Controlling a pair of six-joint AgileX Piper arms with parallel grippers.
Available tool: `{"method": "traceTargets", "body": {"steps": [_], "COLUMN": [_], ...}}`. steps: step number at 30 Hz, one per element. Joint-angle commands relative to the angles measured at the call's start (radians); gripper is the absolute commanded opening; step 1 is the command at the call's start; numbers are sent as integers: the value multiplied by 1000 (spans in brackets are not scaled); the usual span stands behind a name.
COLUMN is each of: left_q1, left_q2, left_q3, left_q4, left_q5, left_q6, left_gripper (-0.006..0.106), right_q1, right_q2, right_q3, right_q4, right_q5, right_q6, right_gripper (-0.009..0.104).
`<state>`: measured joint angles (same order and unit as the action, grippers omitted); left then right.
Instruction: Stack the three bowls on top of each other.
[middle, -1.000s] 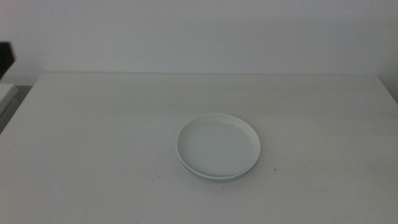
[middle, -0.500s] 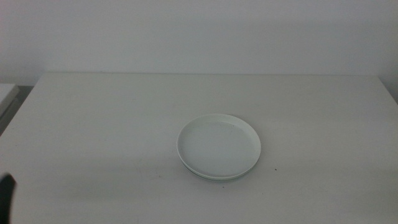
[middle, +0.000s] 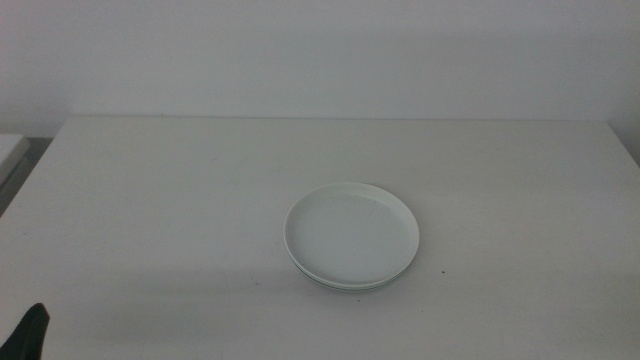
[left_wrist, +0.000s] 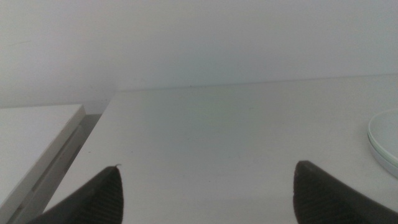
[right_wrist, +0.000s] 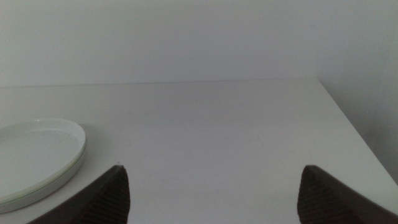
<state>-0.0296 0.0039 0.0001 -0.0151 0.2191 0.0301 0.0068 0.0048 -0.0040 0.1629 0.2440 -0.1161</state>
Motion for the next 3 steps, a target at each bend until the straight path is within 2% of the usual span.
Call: {"method": "traceTargets", "body": {"steps": [1,3], "left_q1": [3,3], "left_q2": [-4,-4], "left_q3": [0,0], "left_q4": [1,1], "left_q5": [-14,-14], "left_q6": [-3,-4], "left_gripper": [94,94], "right_q1": [-7,-7], "right_q2": [-5,-5], "right_q3": [4,4], "right_q4": [0,0], "right_q5": [-5,-5], "right_q6": [-4,-4], "right_gripper": [93,93]}}
